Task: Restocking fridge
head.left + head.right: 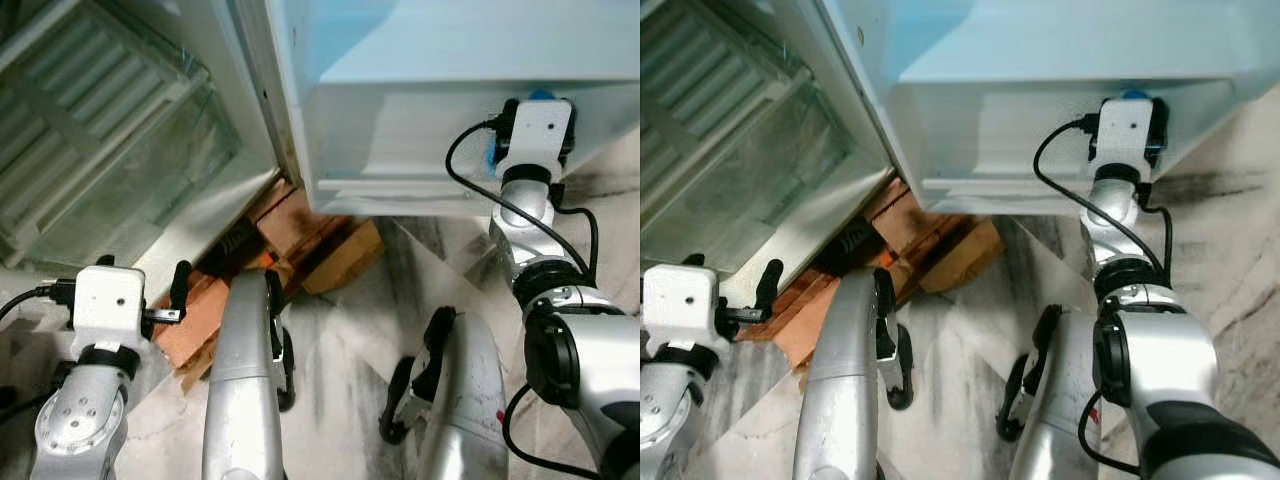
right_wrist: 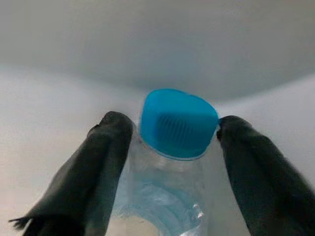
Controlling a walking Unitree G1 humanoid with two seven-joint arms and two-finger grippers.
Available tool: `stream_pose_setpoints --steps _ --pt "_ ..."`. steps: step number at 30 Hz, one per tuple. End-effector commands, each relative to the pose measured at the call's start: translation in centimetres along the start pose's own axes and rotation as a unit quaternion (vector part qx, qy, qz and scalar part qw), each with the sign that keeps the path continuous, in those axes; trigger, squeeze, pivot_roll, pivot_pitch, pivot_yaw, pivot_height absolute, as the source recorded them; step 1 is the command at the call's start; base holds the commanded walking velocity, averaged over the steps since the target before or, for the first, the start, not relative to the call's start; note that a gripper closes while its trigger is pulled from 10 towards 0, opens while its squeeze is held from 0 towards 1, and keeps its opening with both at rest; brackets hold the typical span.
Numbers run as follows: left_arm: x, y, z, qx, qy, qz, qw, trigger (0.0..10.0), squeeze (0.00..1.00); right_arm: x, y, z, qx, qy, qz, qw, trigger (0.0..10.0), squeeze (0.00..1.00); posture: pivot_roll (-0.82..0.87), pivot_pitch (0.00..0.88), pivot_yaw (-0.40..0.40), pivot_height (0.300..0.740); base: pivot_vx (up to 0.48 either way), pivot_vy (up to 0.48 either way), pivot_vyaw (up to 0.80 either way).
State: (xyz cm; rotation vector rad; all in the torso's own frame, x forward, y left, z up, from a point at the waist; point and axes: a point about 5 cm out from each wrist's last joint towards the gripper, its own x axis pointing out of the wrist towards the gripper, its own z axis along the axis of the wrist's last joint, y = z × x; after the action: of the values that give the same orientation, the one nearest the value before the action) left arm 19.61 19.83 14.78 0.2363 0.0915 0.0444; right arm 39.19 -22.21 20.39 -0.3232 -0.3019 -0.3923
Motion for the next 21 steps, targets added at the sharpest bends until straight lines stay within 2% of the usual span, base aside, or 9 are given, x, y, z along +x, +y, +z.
stream_pose_setpoints --steps 1,6,12,14,17,19,20,21 --pt "-0.4 0.2 -0.9 0.010 0.019 0.001 1.000 10.0 0.00 -0.1 0.3 0.4 0.002 -0.016 0.006 1.000 10.0 1.00 0.30 0.354 0.091 0.542 0.000 0.000 0.00" --pt "0.5 0.0 -0.9 0.010 0.012 -0.004 1.000 10.0 0.00 -0.2 1.2 0.7 0.013 -0.019 0.031 0.999 10.0 1.00 0.29 0.325 0.092 0.542 0.000 0.000 0.00" --pt "2.2 -0.2 -0.8 0.007 -0.008 -0.003 1.000 10.0 0.00 0.0 2.1 2.3 0.038 -0.053 0.049 0.997 10.0 1.00 0.25 0.241 0.089 0.542 0.000 0.000 0.00" --pt "2.4 -0.3 -0.7 0.006 -0.012 -0.004 1.000 10.0 0.00 -0.1 2.2 2.6 0.041 -0.062 0.052 0.996 10.0 1.00 0.25 0.241 0.089 0.542 0.000 0.000 0.00" --pt "3.6 -0.8 -0.7 0.000 -0.024 -0.008 1.000 10.0 0.00 -1.1 2.3 2.8 0.051 -0.090 0.059 0.993 10.0 1.00 0.20 0.176 0.087 0.542 0.000 0.000 0.00" --pt "3.8 -0.9 -0.7 -0.002 -0.026 -0.008 1.000 10.0 0.00 -1.5 2.2 2.8 0.052 -0.097 0.060 0.992 10.0 1.00 0.20 0.171 0.087 0.542 0.000 0.000 0.00" --pt "4.0 -1.2 -0.7 -0.006 -0.029 -0.011 1.000 10.0 0.00 -2.6 1.8 2.6 0.053 -0.111 0.063 0.990 10.0 1.00 0.19 0.154 0.084 0.542 0.000 0.000 0.00" --pt "4.0 -1.2 -0.7 -0.006 -0.029 -0.011 1.000 10.0 0.00 -2.6 1.8 2.6 0.053 -0.111 0.063 0.990 10.0 1.00 0.19 0.154 0.084 0.542 0.000 0.000 0.00"
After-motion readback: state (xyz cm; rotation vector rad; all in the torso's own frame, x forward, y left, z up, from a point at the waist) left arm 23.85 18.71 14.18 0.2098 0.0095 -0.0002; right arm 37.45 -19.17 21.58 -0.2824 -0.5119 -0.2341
